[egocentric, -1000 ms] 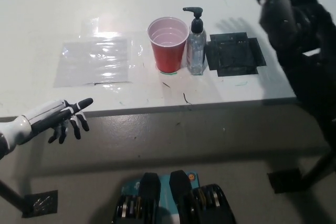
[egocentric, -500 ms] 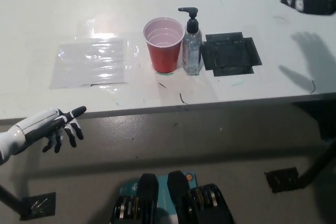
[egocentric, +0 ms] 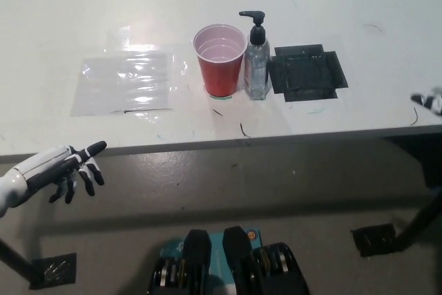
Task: The robot uses its right hand to press the hand soap kept in the middle of the table to get liquid hand soap out
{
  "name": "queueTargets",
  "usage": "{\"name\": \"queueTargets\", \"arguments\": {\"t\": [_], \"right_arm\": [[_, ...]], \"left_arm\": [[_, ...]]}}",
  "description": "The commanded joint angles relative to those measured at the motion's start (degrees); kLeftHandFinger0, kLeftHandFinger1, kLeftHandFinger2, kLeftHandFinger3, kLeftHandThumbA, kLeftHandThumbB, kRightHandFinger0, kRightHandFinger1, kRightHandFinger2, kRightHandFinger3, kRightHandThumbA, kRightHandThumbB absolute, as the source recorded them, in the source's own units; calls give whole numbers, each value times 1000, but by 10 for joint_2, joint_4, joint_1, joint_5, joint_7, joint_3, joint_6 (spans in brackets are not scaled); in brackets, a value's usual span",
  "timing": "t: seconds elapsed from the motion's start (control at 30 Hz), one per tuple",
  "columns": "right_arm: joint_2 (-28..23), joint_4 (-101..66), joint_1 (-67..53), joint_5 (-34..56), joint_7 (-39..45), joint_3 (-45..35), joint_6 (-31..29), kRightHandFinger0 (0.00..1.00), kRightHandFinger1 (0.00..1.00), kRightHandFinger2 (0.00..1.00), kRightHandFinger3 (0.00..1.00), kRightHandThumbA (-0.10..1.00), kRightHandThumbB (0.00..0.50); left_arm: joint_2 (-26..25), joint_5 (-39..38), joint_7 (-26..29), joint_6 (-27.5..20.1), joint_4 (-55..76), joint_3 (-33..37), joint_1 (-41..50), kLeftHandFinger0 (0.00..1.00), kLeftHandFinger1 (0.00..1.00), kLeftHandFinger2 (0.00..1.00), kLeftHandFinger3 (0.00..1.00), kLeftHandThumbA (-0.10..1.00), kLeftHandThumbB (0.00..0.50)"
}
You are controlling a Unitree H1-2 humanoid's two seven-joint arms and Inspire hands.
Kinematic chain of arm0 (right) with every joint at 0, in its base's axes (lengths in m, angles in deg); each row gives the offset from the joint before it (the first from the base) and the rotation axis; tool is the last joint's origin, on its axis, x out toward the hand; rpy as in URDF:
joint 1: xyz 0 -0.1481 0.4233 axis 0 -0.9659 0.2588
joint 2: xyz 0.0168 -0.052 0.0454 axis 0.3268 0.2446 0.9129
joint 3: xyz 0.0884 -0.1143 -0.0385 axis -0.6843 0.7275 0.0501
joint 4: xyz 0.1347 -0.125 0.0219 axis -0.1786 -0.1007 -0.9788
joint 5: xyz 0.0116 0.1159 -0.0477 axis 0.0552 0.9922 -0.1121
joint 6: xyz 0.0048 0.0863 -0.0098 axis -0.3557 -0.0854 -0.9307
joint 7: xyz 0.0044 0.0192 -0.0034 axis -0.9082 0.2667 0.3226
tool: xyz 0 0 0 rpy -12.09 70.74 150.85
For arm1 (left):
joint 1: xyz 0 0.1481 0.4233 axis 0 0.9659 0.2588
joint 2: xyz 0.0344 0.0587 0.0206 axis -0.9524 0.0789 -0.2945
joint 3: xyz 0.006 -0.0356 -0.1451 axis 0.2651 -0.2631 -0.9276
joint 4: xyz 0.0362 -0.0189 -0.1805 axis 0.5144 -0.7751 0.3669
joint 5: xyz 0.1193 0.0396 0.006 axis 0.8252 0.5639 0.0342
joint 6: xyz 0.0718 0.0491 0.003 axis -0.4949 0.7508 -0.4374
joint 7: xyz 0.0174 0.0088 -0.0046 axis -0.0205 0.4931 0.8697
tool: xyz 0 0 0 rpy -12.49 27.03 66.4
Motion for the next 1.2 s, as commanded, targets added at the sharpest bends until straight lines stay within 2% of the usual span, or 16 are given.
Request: {"name": "queueTargets", "arguments": {"t": [0.0,0.03,0.07,0.13,0.17,0.2,0.23,0.33,0.47,0.53,0.63,0.8,0.97,1.03,1.13,1.17], "right_arm": [[8,0,-17,54,-31,-25,-33,1000,1000,1000,1000,1000,254],[19,14,-42,67,-41,-33,-50,1000,1000,1000,1000,1000,332],[31,25,-56,75,-48,-40,-53,1000,1000,1000,1000,1000,345],[34,29,-62,78,-51,-44,-54,1000,1000,1000,1000,1000,343],[37,39,-70,76,-59,-43,-70,1000,1000,1000,1000,1000,320],[58,55,-85,101,-71,-57,-87,1000,1000,1000,1000,1000,255],[68,68,-89,121,-75,-66,-97,1000,1000,1000,1000,1000,239],[87,87,-96,150,-79,-83,-113,1000,1000,1000,1000,1000,306],[100,104,-98,159,-92,-95,-131,1000,1000,1000,1000,1000,265],[104,102,-96,184,-84,-103,-114,1000,1000,1000,1000,1000,257],[111,97,-89,218,-79,-118,-82,1000,1000,1000,1000,1000,279],[115,98,-70,269,-74,-142,-58,1000,1000,1000,1000,1000,269],[112,98,-66,289,-77,-150,-45,728,822,875,999,1000,277],[105,95,-67,295,-77,-153,-36,620,750,829,957,1000,273],[97,94,-66,299,-77,-152,-33,549,694,798,941,1000,267],[97,91,-65,298,-81,-152,-28,535,672,780,925,1000,259]], "left_arm": [[-11,-8,13,-14,12,-17,-6,113,200,371,631,1000,277],[-12,-7,11,-7,14,-16,-7,131,220,396,644,1000,287],[-12,-5,12,-5,15,-16,-7,132,214,390,644,1000,295],[-10,-5,12,-6,14,-15,-8,132,209,386,643,1000,296],[-11,-3,13,-12,12,-14,-9,131,208,384,645,1000,294],[-9,-5,13,-5,14,-16,-8,136,217,389,652,1000,288],[-10,-5,13,-8,14,-16,-8,135,218,394,654,1000,282],[-10,2,18,-14,14,-15,-7,133,228,403,647,1000,250],[-5,-5,17,-5,13,-19,-10,123,220,397,647,1000,266],[-2,-5,19,-5,12,-21,-11,118,211,391,653,1000,265],[-1,-1,19,-4,16,-21,-15,126,215,394,666,1000,229],[4,0,25,0,14,-26,-14,123,224,405,672,1000,229],[10,4,29,-3,9,-22,-12,107,210,389,652,1000,207],[20,4,33,-11,4,-20,-6,105,215,382,644,1000,203],[22,10,35,-10,8,-17,-4,116,220,393,645,1000,187],[23,12,37,-7,8,-17,-8,130,222,395,643,1000,213]]}}
